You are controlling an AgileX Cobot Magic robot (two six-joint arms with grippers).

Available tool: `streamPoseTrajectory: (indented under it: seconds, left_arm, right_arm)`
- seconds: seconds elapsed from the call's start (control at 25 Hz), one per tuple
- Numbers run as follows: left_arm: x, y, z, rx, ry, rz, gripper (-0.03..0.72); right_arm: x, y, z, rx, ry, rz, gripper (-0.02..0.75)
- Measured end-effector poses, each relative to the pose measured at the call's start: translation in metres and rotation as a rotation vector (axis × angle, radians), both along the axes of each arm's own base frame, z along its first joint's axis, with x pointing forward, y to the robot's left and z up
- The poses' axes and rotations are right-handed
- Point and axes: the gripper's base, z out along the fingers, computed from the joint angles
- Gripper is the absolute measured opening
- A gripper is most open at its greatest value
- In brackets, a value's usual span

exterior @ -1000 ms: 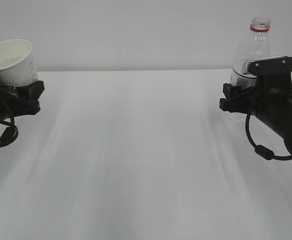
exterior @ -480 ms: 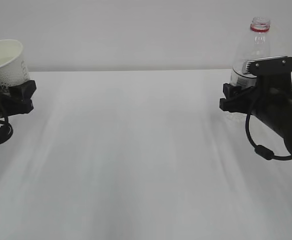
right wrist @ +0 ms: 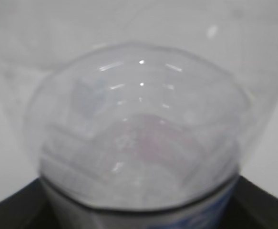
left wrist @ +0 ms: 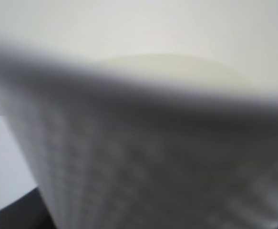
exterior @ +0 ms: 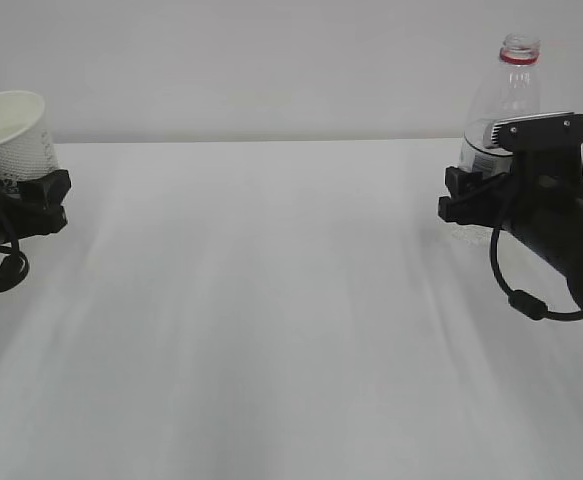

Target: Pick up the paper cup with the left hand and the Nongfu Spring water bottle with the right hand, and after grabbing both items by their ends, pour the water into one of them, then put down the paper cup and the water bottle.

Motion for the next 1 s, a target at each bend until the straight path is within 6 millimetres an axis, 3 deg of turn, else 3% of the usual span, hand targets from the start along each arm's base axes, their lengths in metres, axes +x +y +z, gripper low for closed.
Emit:
streamPoseTrajectory:
  seconds: [0.32, 0.68, 1.0]
  left_arm:
    - [0.004, 0.002, -0.013, -0.006, 0.034, 0.024, 0.473]
    - [0.024, 0.000, -0.015, -0.008, 0.005, 0.024, 0.473]
    - [0.032, 0.000, -0.031, -0.006, 0.033, 0.024, 0.473]
  right_arm:
    - [0.000, 0.000, 0.000, 0.000, 0.000, 0.000, 0.519]
    - [0.000, 0.000, 0.000, 0.000, 0.000, 0.000, 0.519]
    - [0.000, 0.000, 0.000, 0.000, 0.000, 0.000, 0.519]
